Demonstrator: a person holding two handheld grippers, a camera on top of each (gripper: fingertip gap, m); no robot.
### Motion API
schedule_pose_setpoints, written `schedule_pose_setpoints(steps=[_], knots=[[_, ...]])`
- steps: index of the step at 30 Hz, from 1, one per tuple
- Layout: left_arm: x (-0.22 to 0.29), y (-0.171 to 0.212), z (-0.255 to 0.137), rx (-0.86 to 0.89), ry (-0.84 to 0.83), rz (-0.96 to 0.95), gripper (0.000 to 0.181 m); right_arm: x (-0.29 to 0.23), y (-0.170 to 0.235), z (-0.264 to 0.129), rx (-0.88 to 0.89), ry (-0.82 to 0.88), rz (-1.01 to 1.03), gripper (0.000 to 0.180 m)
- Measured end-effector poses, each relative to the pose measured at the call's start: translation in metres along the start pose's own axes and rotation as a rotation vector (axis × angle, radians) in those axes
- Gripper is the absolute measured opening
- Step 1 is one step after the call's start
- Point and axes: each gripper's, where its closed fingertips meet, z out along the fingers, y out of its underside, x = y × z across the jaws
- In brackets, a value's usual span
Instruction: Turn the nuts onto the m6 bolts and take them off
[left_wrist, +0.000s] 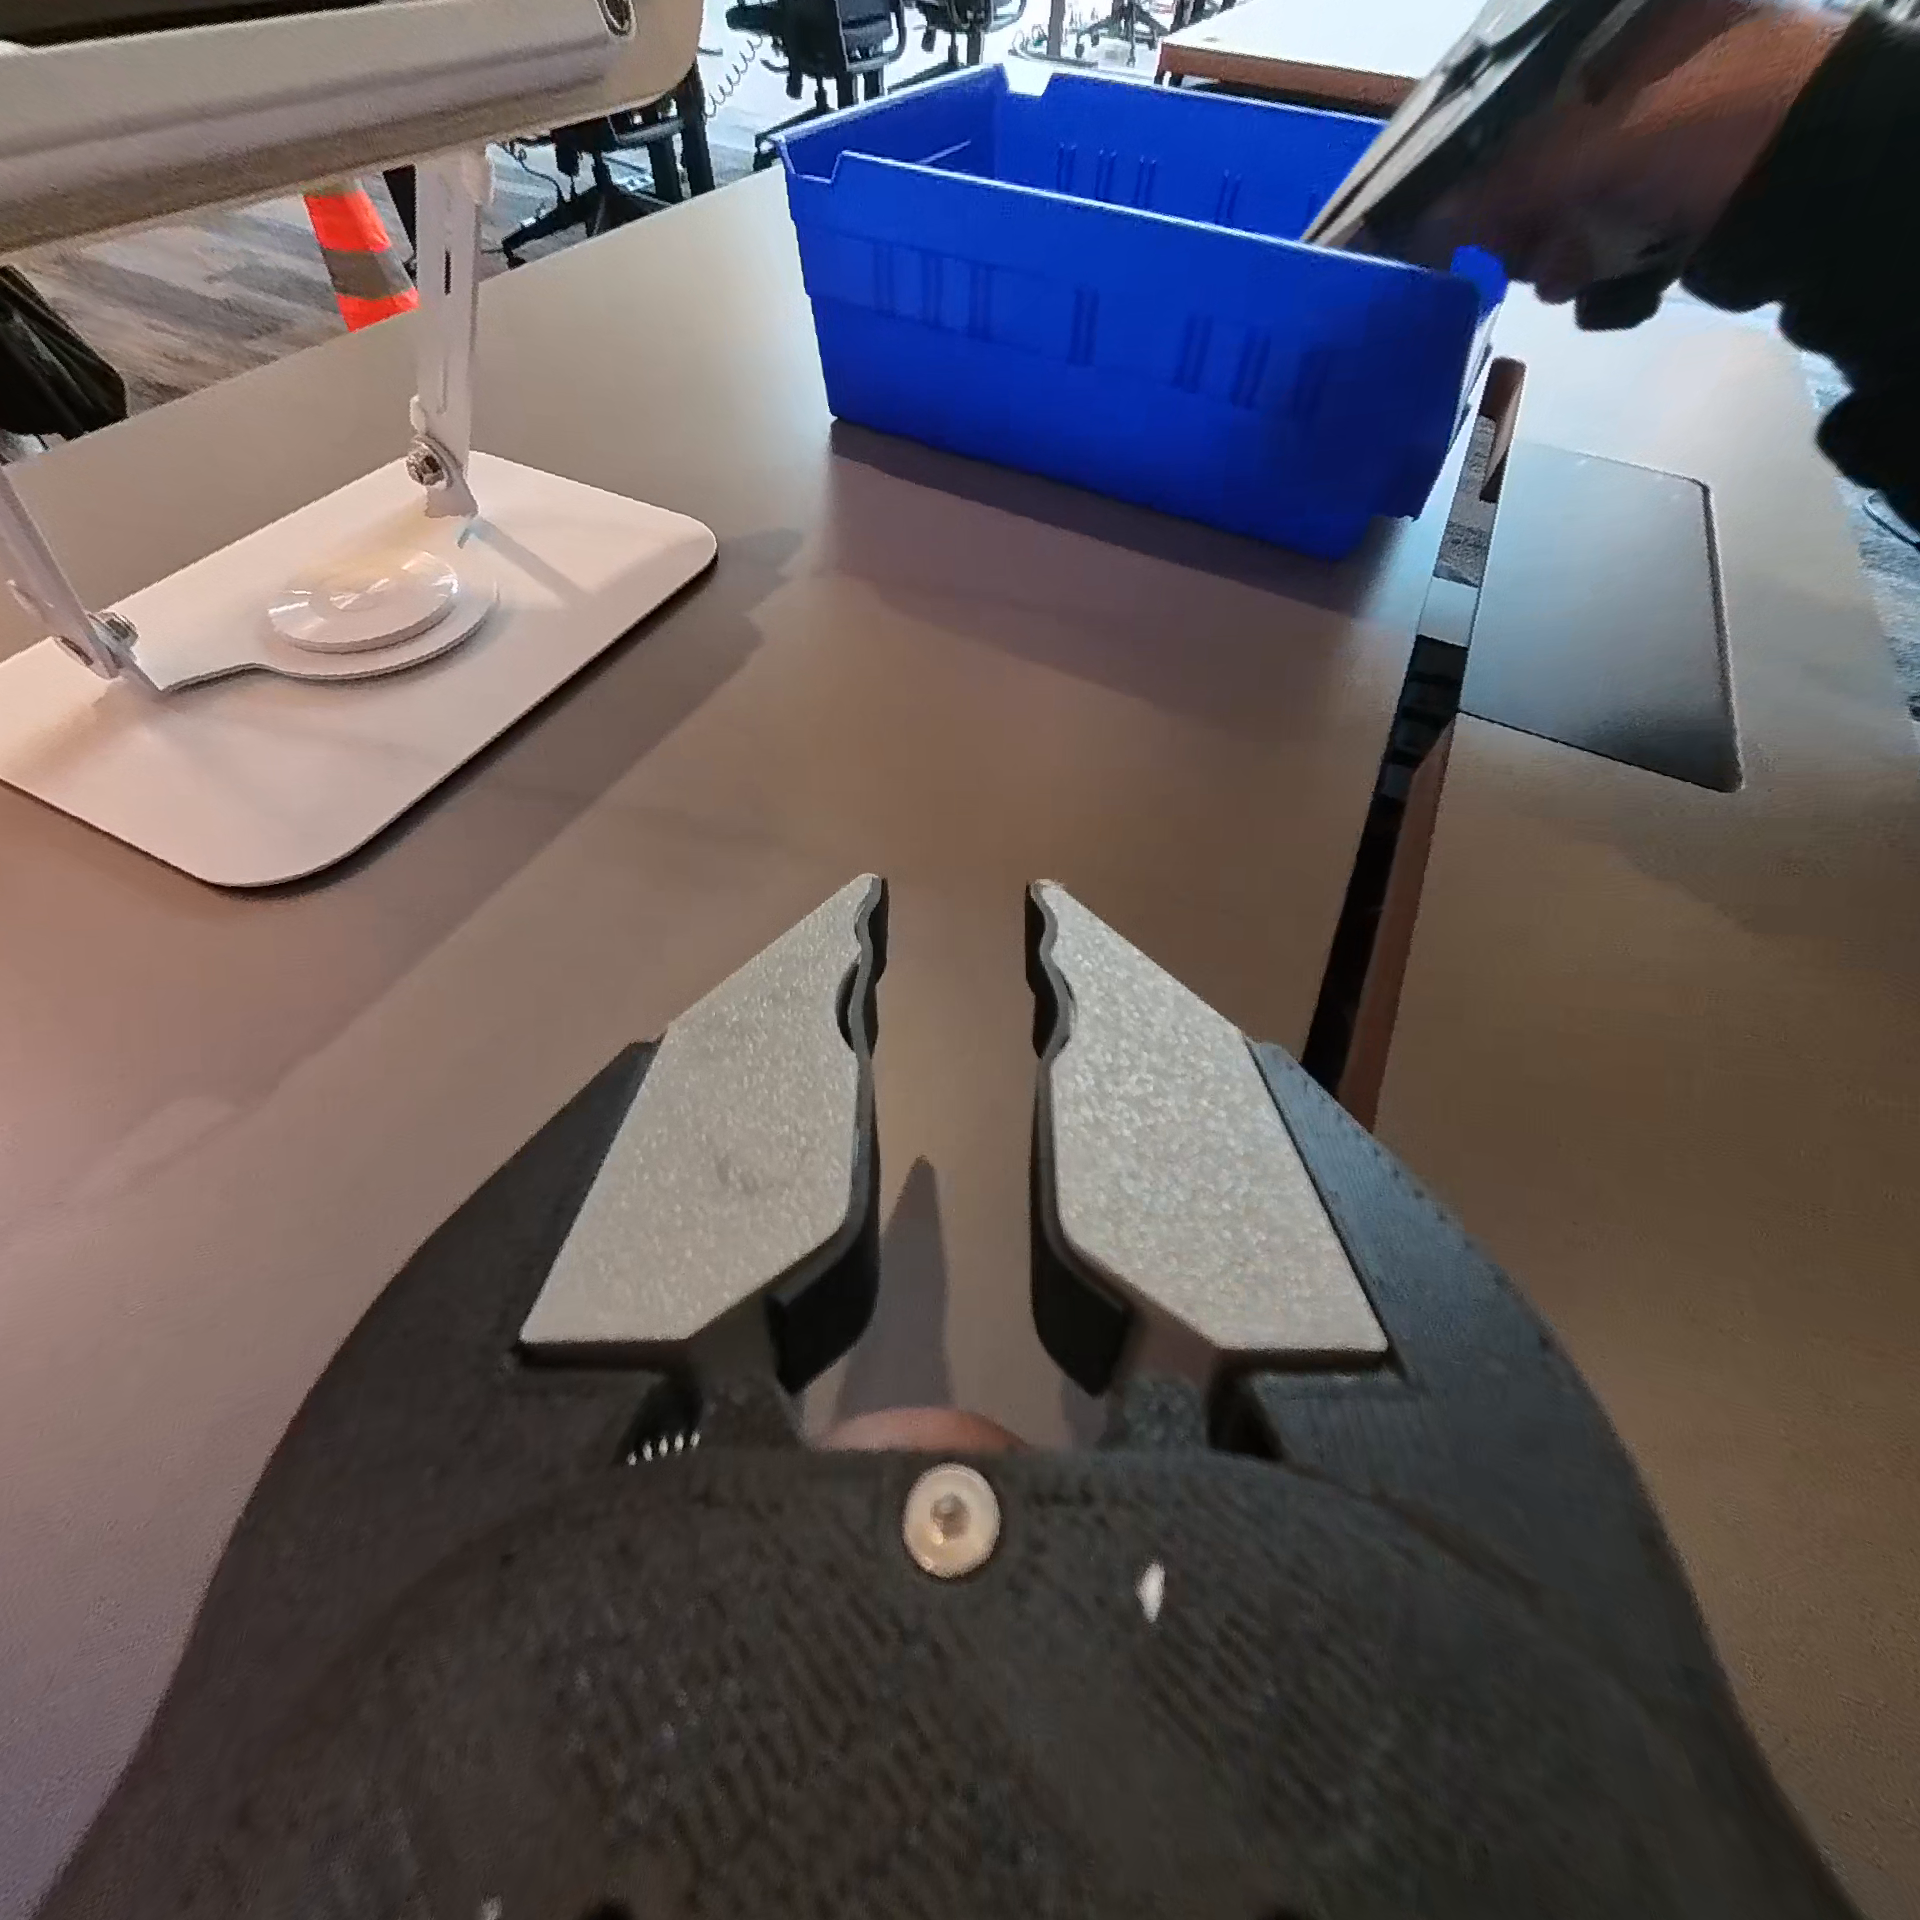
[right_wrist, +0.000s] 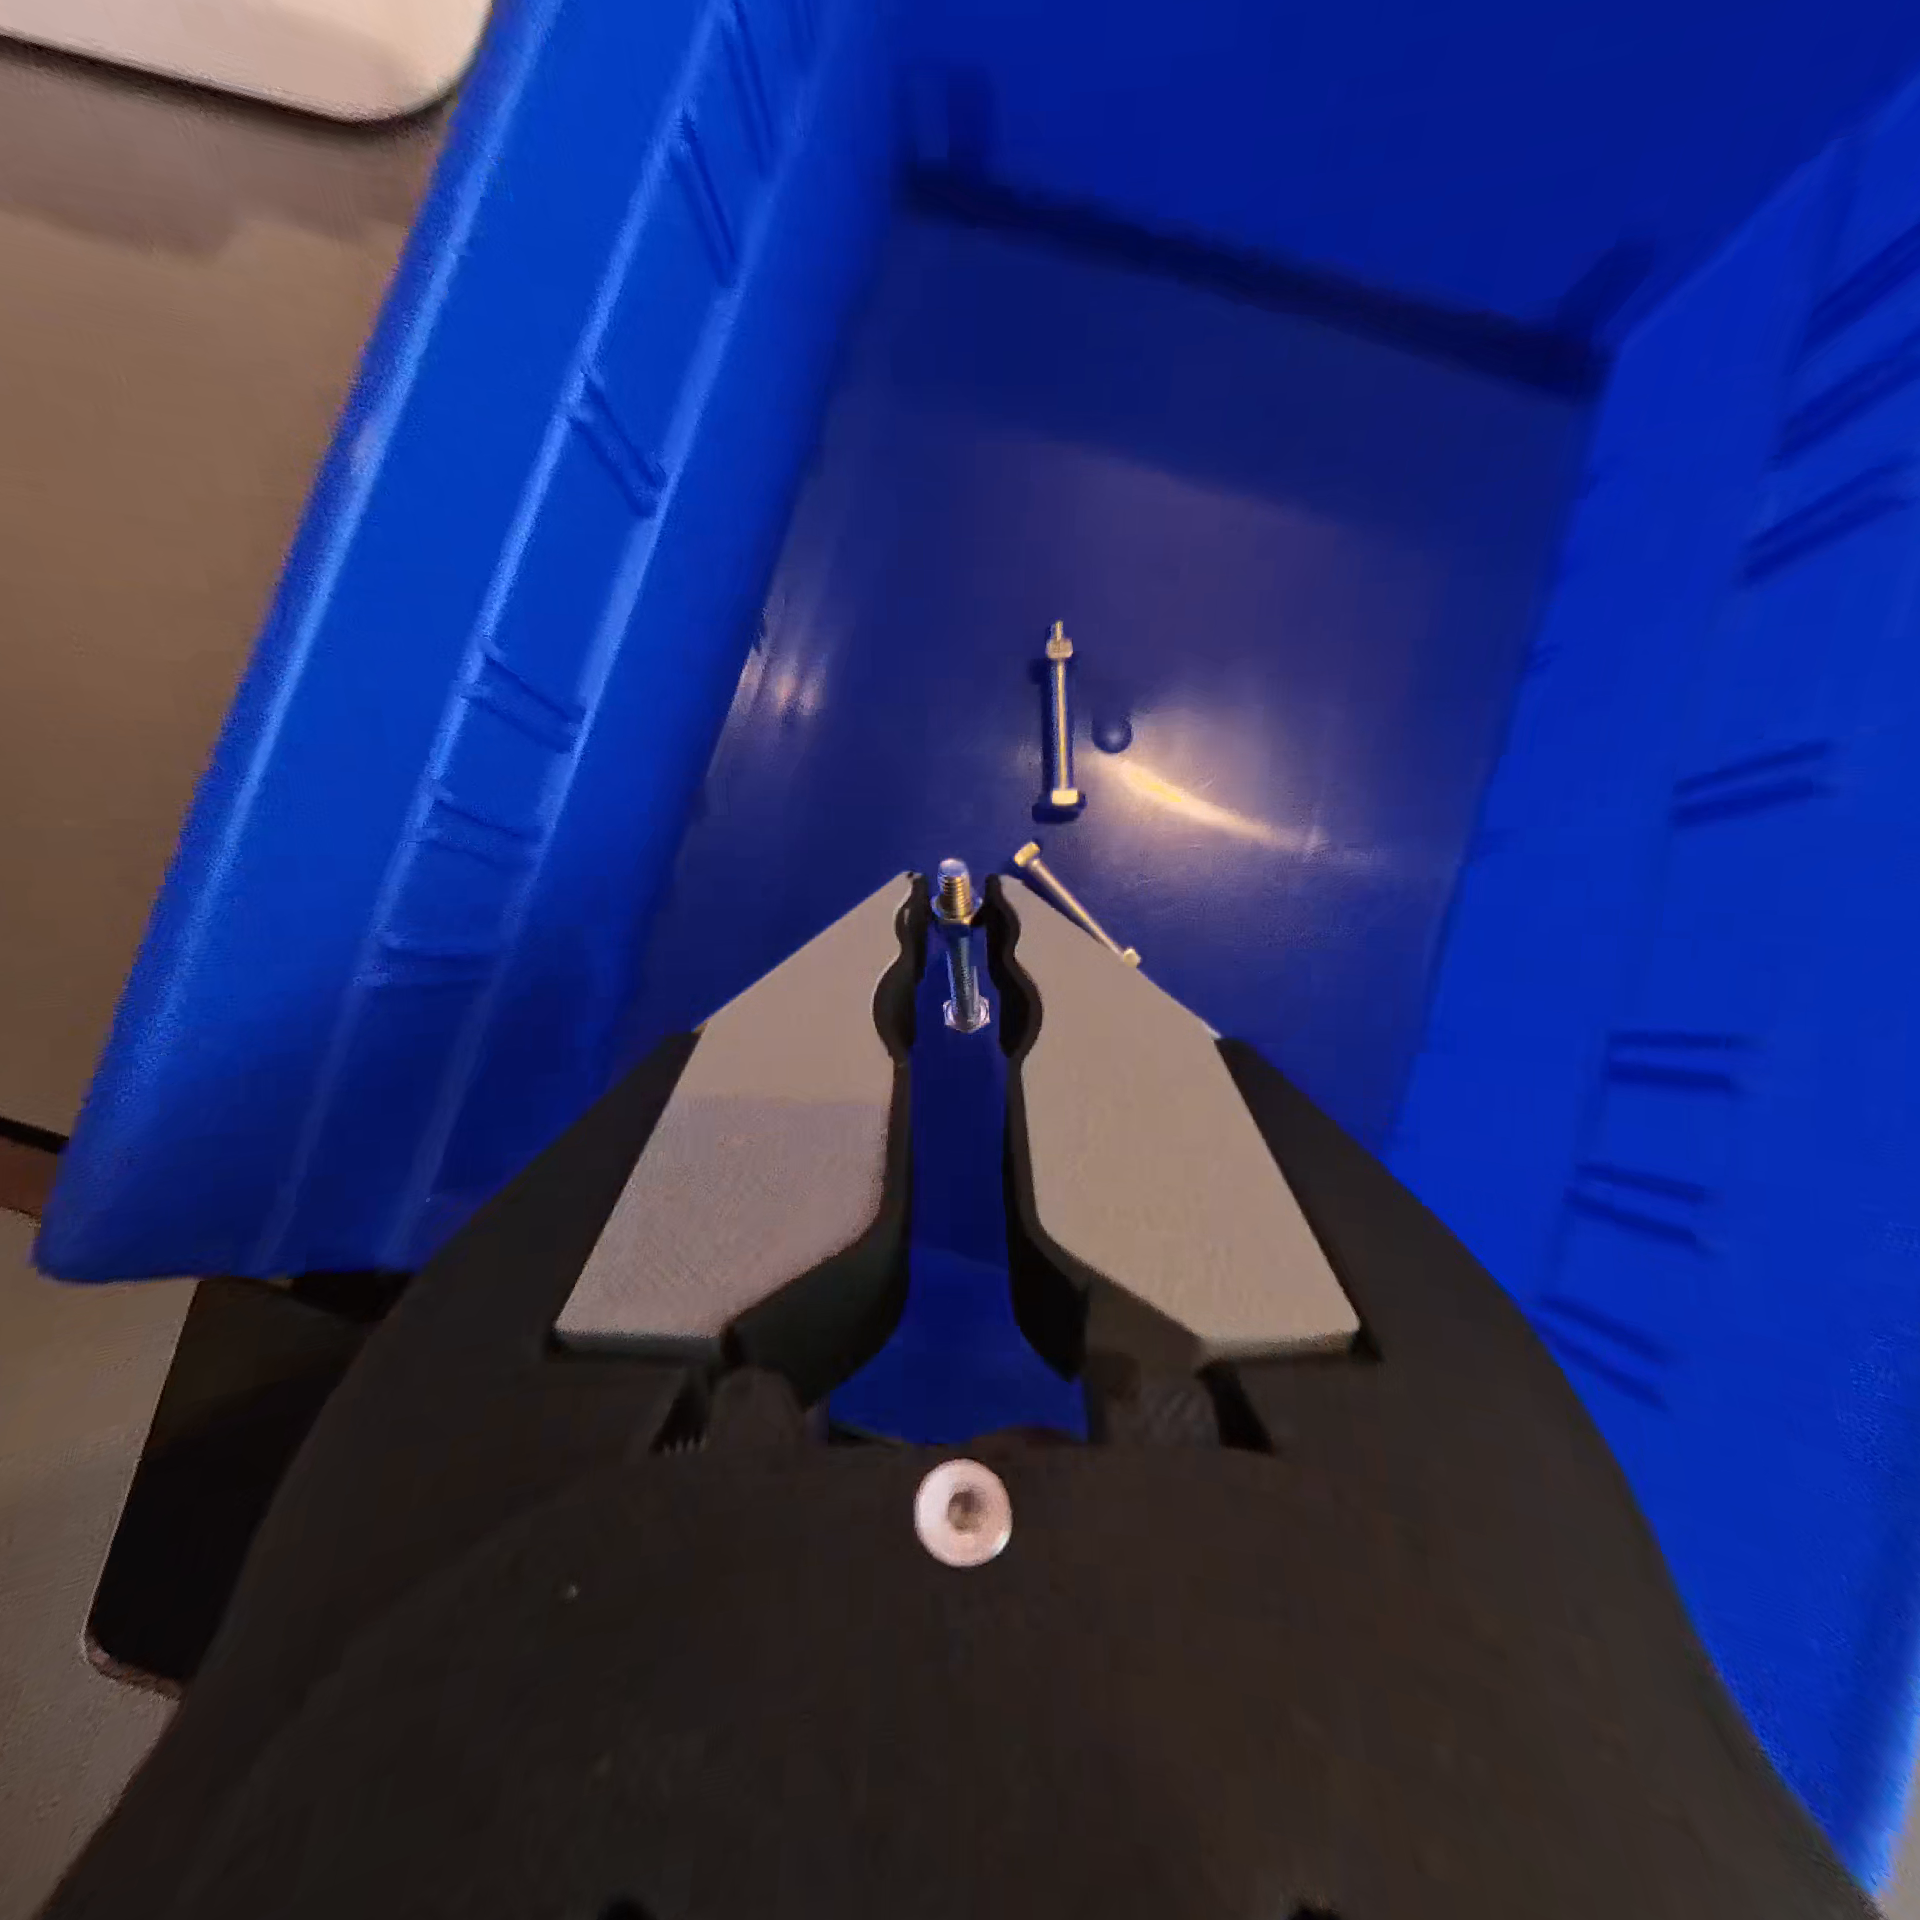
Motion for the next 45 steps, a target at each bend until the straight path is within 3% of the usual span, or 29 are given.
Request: schedule_pose_setpoints(steps=[3, 6, 11, 16, 20, 24, 27, 30, 34, 38, 45], knots=[[-0.001, 0.0, 0.0, -0.001, 0.003, -0.009, 0.023, 0.004, 0.008, 0.01, -0.052, 0.007, 0.021, 0.009], [0.0, 0.001, 0.0, -0.003, 0.008, -0.011, 0.023, 0.015, 0.007, 0.007, -0.056, 0.063, 0.022, 0.034], [0.003, 0.002, 0.003, -0.013, 0.014, 0.002, 0.023, 0.006, -0.056, -0.05, 0.213, 0.109, -0.038, 0.035], [0.003, 0.007, 0.006, -0.03, 0.012, 0.003, 0.023, -0.064, -0.121, -0.118, 0.447, 0.043, -0.179, 0.034], [0.002, 0.009, 0.007, -0.039, 0.006, 0.01, 0.023, -0.152, -0.147, -0.139, 0.564, -0.041, -0.354, 0.038], [0.002, 0.009, 0.007, -0.041, 0.002, 0.016, 0.023, -0.231, -0.15, -0.113, 0.632, -0.128, -0.458, 0.038], [0.0, 0.008, 0.005, -0.035, -0.004, 0.016, 0.023, -0.27, -0.14, -0.061, 0.621, -0.213, -0.441, 0.039], [-0.001, 0.009, 0.006, -0.036, -0.007, 0.008, 0.023, -0.288, -0.13, -0.002, 0.613, -0.235, -0.445, 0.04], [-0.001, 0.012, 0.008, -0.05, -0.02, 0.026, 0.023, -0.286, -0.121, 0.047, 0.632, -0.192, -0.483, 0.033], [0.003, 0.006, 0.008, -0.033, -0.034, 0.071, 0.022, -0.281, -0.108, 0.066, 0.534, -0.202, -0.503, 0.039], [0.01, 0.007, 0.013, -0.037, -0.04, 0.118, 0.021, -0.283, -0.105, 0.058, 0.55, -0.242, -0.456, 0.038]])
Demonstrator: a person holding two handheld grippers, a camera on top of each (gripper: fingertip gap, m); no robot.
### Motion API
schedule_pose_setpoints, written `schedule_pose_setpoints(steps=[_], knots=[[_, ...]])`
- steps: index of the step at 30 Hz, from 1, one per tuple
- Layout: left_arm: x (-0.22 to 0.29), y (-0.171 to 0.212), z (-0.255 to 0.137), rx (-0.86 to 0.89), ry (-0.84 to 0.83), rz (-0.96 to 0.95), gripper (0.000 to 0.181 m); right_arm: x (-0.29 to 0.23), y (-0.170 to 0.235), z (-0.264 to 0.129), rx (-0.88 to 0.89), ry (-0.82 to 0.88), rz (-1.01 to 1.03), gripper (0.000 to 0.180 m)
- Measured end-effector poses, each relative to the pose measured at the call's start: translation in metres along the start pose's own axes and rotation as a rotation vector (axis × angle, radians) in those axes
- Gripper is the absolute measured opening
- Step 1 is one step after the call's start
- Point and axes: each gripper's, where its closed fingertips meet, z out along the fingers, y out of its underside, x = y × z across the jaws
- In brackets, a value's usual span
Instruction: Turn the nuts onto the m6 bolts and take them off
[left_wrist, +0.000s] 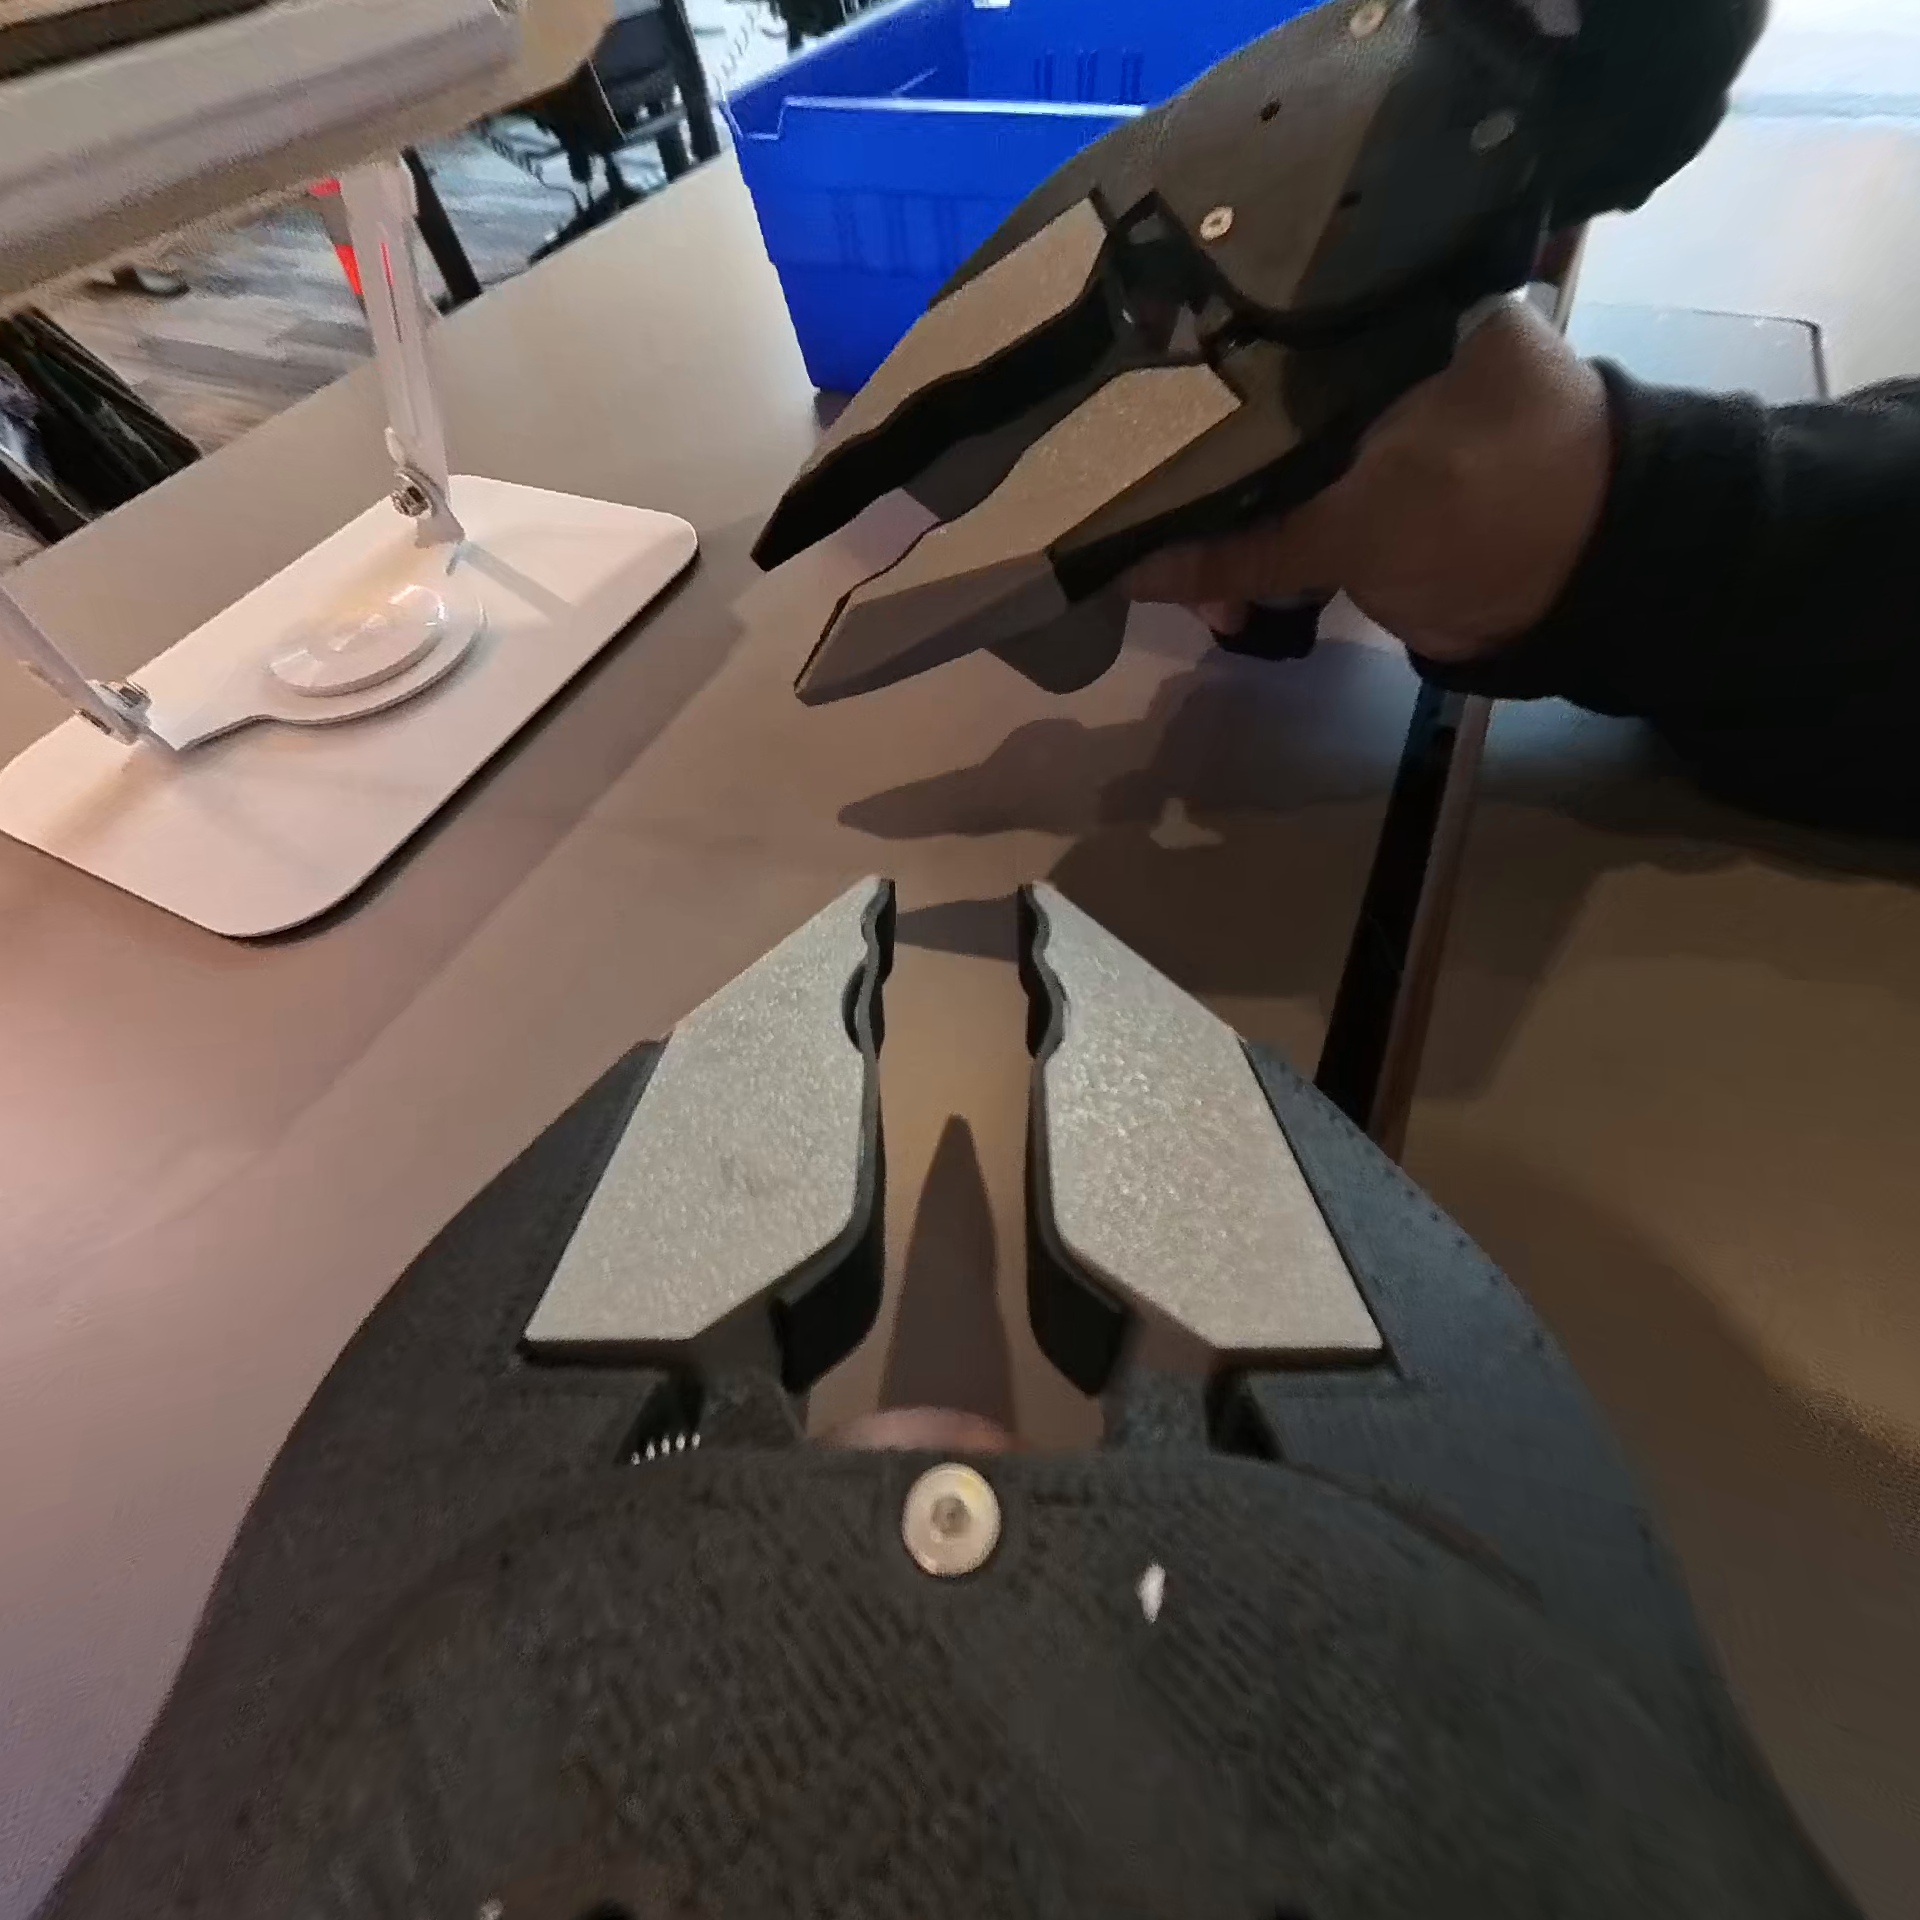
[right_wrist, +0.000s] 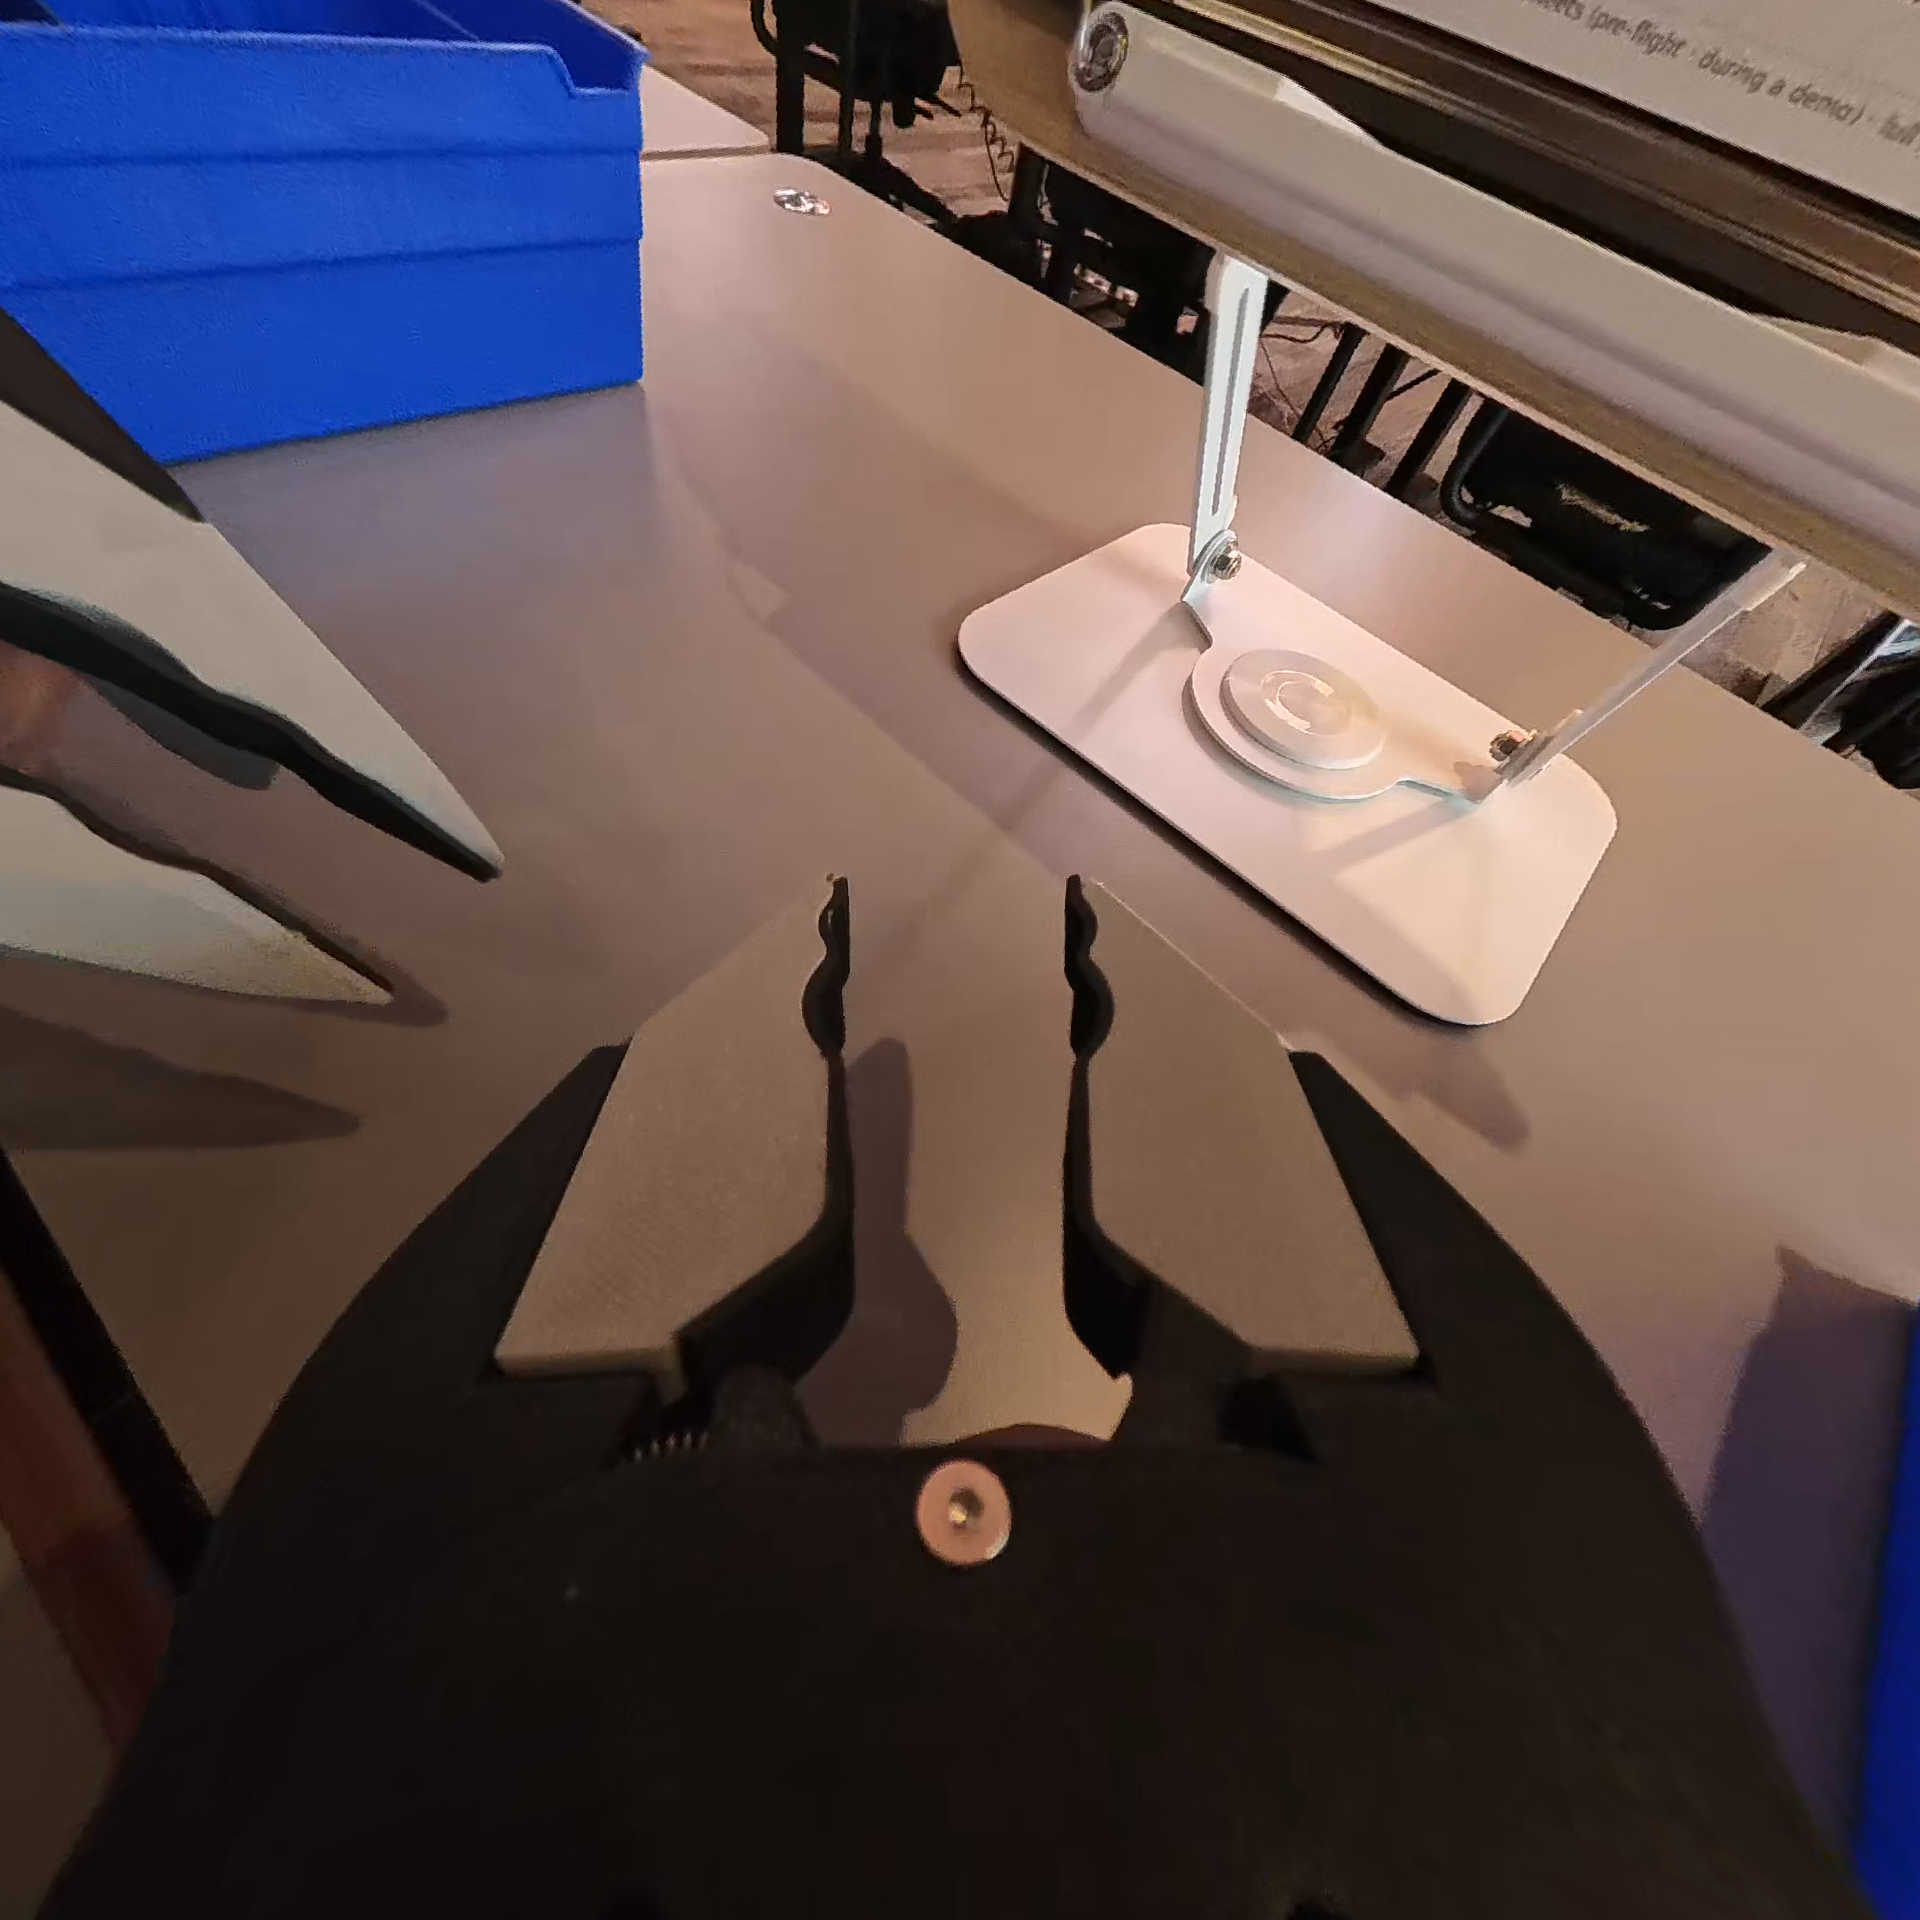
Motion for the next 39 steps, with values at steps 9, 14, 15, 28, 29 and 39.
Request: schedule_pose_setpoints(steps=[9, 14, 15, 28, 29, 39], knots=[[-0.008, 0.004, 0.0, -0.005, -0.027, -0.012, 0.021, -0.007, 0.006, 0.004, -0.027, -0.023, -0.017, 0.04], [-0.006, 0.004, 0.0, -0.01, -0.019, -0.023, 0.021, -0.007, 0.009, 0.006, -0.038, -0.024, -0.013, 0.04], [-0.005, 0.004, 0.0, -0.011, -0.015, -0.021, 0.021, -0.006, 0.01, 0.006, -0.04, -0.022, -0.01, 0.04], [0.0, 0.002, -0.001, -0.019, -0.007, -0.008, 0.02, 0.0, 0.014, 0.005, -0.031, -0.015, 0.043, 0.039], [-0.001, 0.001, -0.001, -0.015, -0.012, -0.008, 0.02, -0.001, 0.013, 0.005, -0.03, -0.015, 0.043, 0.039], [-0.016, 0.002, -0.004, 0.002, -0.076, -0.035, 0.02, -0.004, 0.014, 0.004, -0.044, -0.025, 0.047, 0.039]])
